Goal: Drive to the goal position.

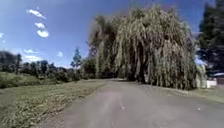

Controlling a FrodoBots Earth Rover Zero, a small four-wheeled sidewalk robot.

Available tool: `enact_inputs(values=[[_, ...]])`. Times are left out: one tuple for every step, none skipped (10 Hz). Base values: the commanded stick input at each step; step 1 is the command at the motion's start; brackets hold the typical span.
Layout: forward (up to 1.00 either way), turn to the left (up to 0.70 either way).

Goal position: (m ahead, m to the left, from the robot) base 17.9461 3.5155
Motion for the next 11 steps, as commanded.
enact_inputs(values=[[1.0, 0.0], [1.0, 0.0], [1.0, 0.0], [1.0, 0.0], [1.0, 0.0], [1.0, 0.0], [1.0, 0.0], [1.0, 0.0], [1.0, 0.0], [1.0, 0.0], [1.0, 0.0]])
